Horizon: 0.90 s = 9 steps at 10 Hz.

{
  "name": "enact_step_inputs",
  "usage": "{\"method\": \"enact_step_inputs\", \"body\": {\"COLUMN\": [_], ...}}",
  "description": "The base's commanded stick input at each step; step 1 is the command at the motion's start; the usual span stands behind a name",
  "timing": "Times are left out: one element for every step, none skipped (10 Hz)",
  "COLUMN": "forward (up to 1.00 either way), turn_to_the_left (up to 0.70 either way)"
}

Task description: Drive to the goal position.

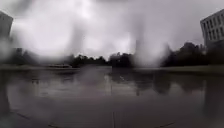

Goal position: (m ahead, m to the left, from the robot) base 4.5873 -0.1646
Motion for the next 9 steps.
{"method": "enact_step_inputs", "body": {"forward": [0.7,0.7,0.7,0.7,0.7,0.7,0.7,0.7,0.7], "turn_to_the_left": [0.0,0.0,0.0,0.0,0.0,0.0,0.0,0.0,0.0]}}
